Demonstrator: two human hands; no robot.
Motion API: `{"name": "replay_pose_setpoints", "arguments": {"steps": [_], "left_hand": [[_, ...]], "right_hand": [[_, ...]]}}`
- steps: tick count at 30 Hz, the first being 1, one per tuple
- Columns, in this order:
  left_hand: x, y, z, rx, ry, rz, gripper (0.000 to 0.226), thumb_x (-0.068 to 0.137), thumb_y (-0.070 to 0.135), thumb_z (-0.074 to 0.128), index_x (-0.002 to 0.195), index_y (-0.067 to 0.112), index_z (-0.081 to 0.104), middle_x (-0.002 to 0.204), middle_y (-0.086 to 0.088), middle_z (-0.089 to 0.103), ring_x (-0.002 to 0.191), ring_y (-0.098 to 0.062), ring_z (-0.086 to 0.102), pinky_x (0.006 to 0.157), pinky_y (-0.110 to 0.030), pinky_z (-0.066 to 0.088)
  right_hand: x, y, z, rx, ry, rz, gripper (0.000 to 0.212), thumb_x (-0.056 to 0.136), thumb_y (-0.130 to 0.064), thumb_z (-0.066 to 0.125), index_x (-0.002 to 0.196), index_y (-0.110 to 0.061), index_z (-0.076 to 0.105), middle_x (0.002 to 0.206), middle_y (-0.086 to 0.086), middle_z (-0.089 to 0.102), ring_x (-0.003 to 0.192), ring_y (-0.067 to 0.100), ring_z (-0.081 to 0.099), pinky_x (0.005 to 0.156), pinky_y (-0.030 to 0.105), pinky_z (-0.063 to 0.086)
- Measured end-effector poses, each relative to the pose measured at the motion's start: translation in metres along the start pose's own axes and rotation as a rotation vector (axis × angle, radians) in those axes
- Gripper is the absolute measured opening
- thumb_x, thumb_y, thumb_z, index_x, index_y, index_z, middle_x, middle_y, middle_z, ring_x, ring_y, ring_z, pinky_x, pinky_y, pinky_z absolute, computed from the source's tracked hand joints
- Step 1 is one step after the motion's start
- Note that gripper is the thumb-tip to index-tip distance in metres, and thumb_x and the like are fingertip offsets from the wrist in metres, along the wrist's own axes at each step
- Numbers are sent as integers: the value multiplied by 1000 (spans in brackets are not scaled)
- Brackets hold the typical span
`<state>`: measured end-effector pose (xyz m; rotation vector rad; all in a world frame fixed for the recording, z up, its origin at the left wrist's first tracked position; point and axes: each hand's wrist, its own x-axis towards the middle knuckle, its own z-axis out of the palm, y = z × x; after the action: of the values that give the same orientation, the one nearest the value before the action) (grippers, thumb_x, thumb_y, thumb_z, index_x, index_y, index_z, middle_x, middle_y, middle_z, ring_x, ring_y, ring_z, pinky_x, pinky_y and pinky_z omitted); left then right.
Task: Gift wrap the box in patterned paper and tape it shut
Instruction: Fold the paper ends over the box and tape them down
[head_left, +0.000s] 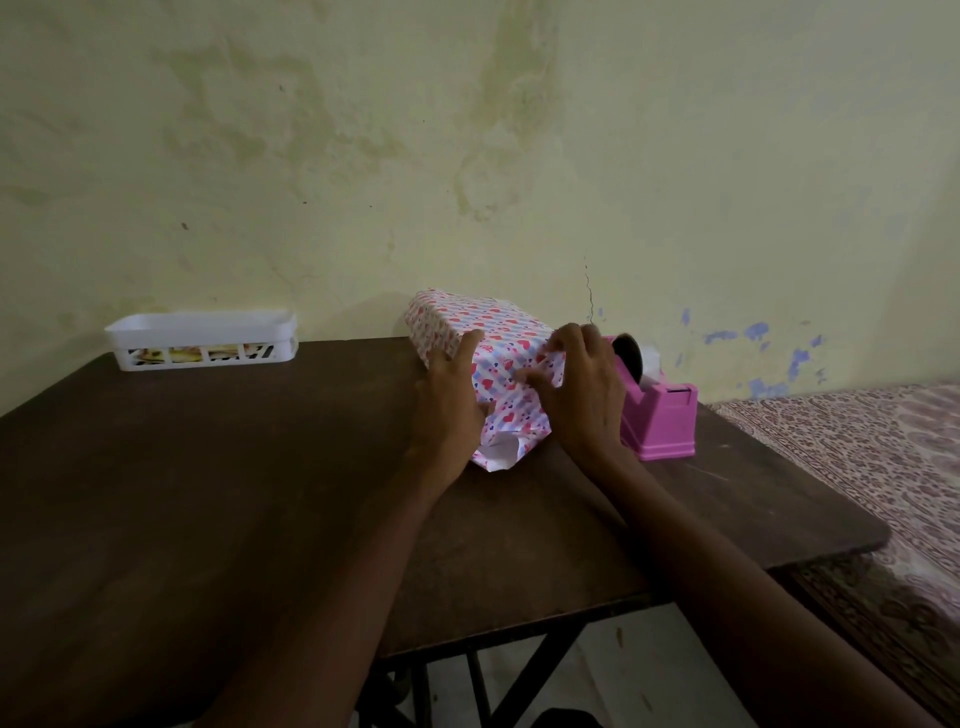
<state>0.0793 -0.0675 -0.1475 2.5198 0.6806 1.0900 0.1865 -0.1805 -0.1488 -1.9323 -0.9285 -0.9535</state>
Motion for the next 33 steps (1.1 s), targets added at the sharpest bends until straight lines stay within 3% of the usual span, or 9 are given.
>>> {"name": "replay_pose_setpoints", "arguments": {"steps": [3, 5, 8, 14, 18, 20, 23, 28, 33], "left_hand": [[1, -3, 2, -5, -6, -8, 78, 85, 29, 71, 148, 29, 25, 150, -10, 35, 132, -27, 43, 99, -35, 45], [1, -4, 3, 9, -5, -7, 79, 85, 31, 72, 148, 30, 24, 150, -10, 35, 132, -28, 43, 100, -35, 45], [1, -4, 3, 30, -4, -10, 80, 85, 30, 72, 148, 30, 24, 148, -10, 37, 130, -28, 45, 98, -36, 46], [2, -3, 4, 34, -9, -15, 79, 84, 31, 72, 148, 30, 24, 150, -10, 35, 131, -27, 44, 99, -36, 46], [2, -4, 5, 11, -17, -15, 82, 83, 35, 73, 148, 29, 23, 151, -10, 34, 133, -28, 42, 102, -38, 43], [1, -4, 5, 4, -38, -27, 83, 84, 37, 71, 149, 29, 21, 152, -10, 31, 136, -28, 38, 105, -39, 40], [-3, -5, 3, -36, -64, -49, 86, 84, 32, 71, 150, 32, 17, 152, -11, 32, 136, -28, 37, 107, -40, 37], [-5, -23, -10, -209, -22, -146, 90, 74, 7, 74, 146, 27, 25, 115, -16, 62, 100, -33, 60, 87, -46, 51], [-3, -18, -33, -177, -11, -230, 72, 79, 17, 75, 140, 24, 38, 125, -8, 59, 114, -27, 57, 93, -36, 45]], "right_hand": [[7, 3, 2, 8, -115, -93, 93, 60, -53, 87, 136, -17, 47, 146, 11, 37, 129, 29, 39, 91, 35, 43], [11, 5, 1, 18, -222, -74, 104, 59, -54, 87, 146, -22, 38, 155, 9, 28, 135, 31, 35, 95, 42, 44], [12, 6, 2, 53, -310, -67, 91, 66, -46, 86, 143, -22, 43, 152, 7, 37, 129, 27, 47, 93, 39, 50], [9, 15, -2, 96, -317, -147, 73, 80, -4, 76, 144, -19, 46, 153, 9, 37, 129, 25, 48, 93, 36, 56], [7, 8, -6, 110, -350, -81, 86, 69, -48, 84, 142, -23, 45, 153, 4, 36, 125, 17, 46, 92, 30, 44], [6, 1, -5, 53, -304, -59, 87, 64, -58, 83, 136, -23, 48, 147, 2, 40, 123, 20, 49, 90, 36, 50], [5, -6, -5, -7, -245, -35, 81, 62, -60, 83, 127, -24, 51, 139, 1, 43, 117, 22, 53, 82, 42, 56], [-5, -13, -6, 23, -141, -46, 60, 72, -49, 81, 121, -22, 57, 134, 5, 47, 113, 24, 54, 74, 34, 54], [-8, -19, -9, 200, -144, 35, 43, 83, -31, 77, 120, -19, 59, 136, 6, 47, 111, 13, 50, 78, 11, 39]]}}
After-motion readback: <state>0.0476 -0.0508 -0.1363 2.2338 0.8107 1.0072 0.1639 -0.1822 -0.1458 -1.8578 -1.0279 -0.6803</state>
